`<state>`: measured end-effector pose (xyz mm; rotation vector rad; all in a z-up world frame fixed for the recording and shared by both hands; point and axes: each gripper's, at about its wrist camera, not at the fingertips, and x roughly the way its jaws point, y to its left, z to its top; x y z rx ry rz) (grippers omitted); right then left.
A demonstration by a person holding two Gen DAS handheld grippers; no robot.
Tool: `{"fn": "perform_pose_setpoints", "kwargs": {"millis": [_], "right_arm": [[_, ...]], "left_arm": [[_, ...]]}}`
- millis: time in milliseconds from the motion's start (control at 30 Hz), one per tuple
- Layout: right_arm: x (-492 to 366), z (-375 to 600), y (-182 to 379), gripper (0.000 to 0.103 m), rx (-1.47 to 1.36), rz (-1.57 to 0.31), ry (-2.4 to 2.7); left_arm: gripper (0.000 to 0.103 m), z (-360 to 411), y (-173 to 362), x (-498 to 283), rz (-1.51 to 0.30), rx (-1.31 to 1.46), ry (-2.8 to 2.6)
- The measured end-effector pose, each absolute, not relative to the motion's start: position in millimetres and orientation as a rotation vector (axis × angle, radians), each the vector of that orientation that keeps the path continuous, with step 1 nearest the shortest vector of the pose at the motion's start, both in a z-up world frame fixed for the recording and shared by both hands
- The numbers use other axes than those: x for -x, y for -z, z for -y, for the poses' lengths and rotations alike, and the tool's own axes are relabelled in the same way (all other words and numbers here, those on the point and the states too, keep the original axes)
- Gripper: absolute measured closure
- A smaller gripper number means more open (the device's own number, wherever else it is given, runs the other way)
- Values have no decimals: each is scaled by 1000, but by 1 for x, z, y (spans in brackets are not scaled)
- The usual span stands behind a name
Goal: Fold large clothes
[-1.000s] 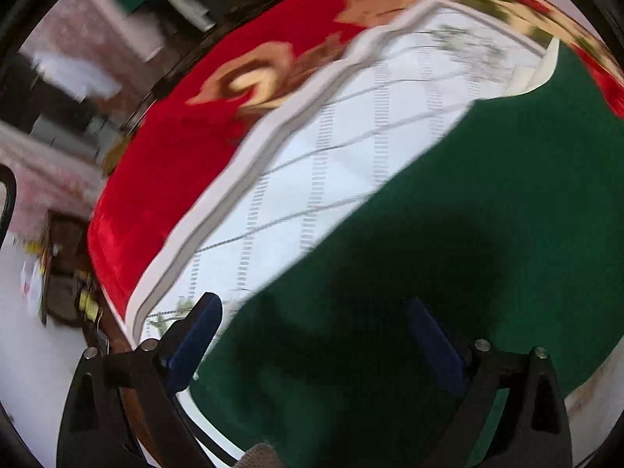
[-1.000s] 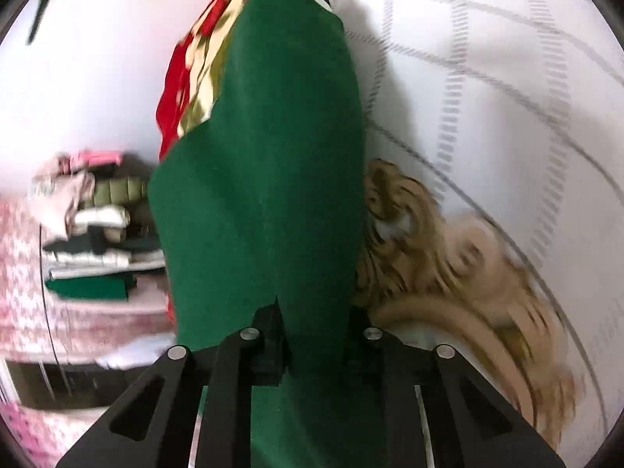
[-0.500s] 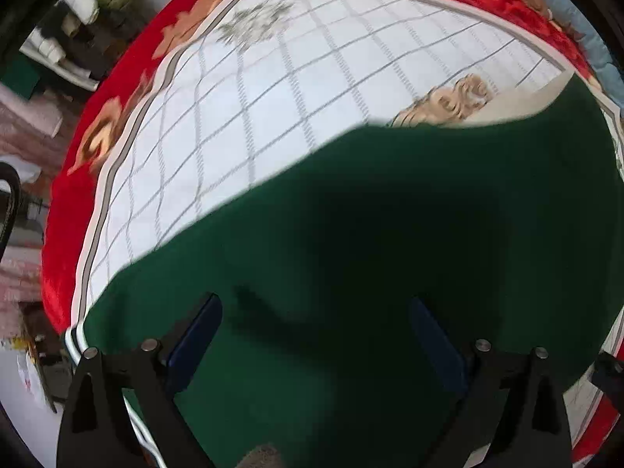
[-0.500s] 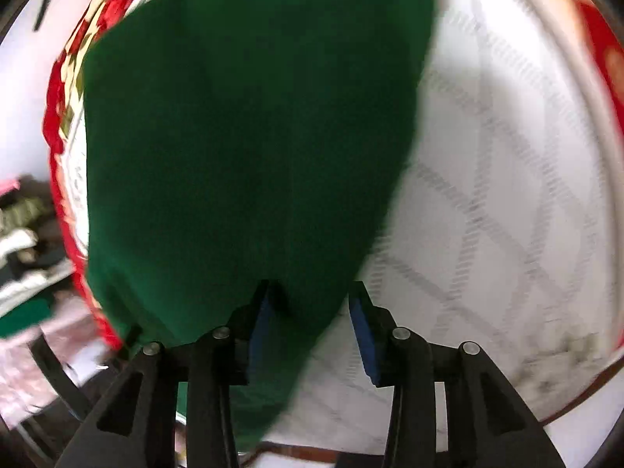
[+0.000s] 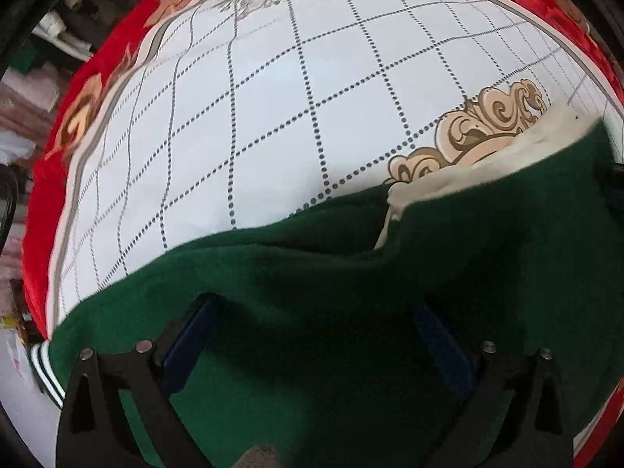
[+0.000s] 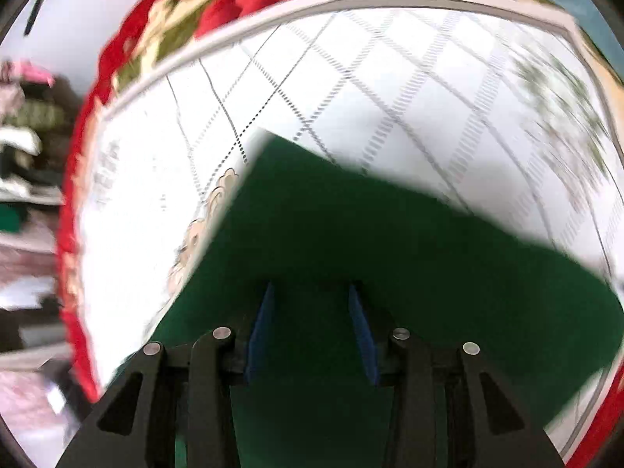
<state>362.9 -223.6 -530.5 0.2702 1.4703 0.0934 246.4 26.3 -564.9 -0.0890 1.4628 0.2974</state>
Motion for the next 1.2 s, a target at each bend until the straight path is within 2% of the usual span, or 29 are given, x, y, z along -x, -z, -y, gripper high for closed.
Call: {"fn": "perform_pose_setpoints", "kwargs": {"millis": [133,233,300,333,400,433,533,633,667,733,767,800,867,967,1033,1067,1100,1133,1200], "right_arm": [[-376,221,551,61,-267,-1489,-72],[-377,238,524,61,-355,-1528,-84],[-360,262,492,59,-415,-1469,-96],[-346,277,476,53,-435,-1435,-82],[-315,312,455,14,-457,-1367,4],[-296,333,451,10,-459,-1351,57],[-255,387,467,10,-557,-1350,208],[-239,430,530,10,-843,-1364,167],[-243,430,550,11,-898,-1364,141],[-247,438,571,25,-1009,-1243,42],[-251,431,574,59,-1008,-1206,36],[-253,426,576,76,-1028,-1191,36],[-242,422,559,86,-1068,-1106,81],[-212,430,534,89,-1117,-1022,168],[-195,446,533,89,-1111,-1055,239],[-184,457,536,86,-1110,-1091,288],[-178,465,539,74,-1094,-1143,326],[-173,473,540,68,-1079,-1190,341],[-165,478,532,65,-1014,-1270,368]], "left_arm": [[0,-34,567,-246,-1477,134,-291],[0,-37,549,-238,-1465,134,-303],[0,-37,533,-228,-1439,127,-313],[0,-37,526,-221,-1426,125,-321],[0,-32,520,-211,-1424,134,-324],[0,-28,521,-209,-1428,144,-321],[0,-10,539,-204,-1471,148,-308],[0,-5,559,-205,-1491,143,-315],[0,-6,561,-206,-1485,144,-319],[0,-7,564,-209,-1477,143,-319],[0,-6,564,-210,-1474,133,-314],[0,-5,564,-211,-1473,116,-312],[0,3,563,-214,-1462,60,-303],[0,17,563,-220,-1434,18,-251],[0,33,563,-224,-1424,1,-206],[0,39,562,-225,-1421,-6,-194],[0,43,560,-225,-1417,-14,-186],[0,45,557,-225,-1416,-18,-181],[0,43,545,-220,-1418,-7,-161]]}}
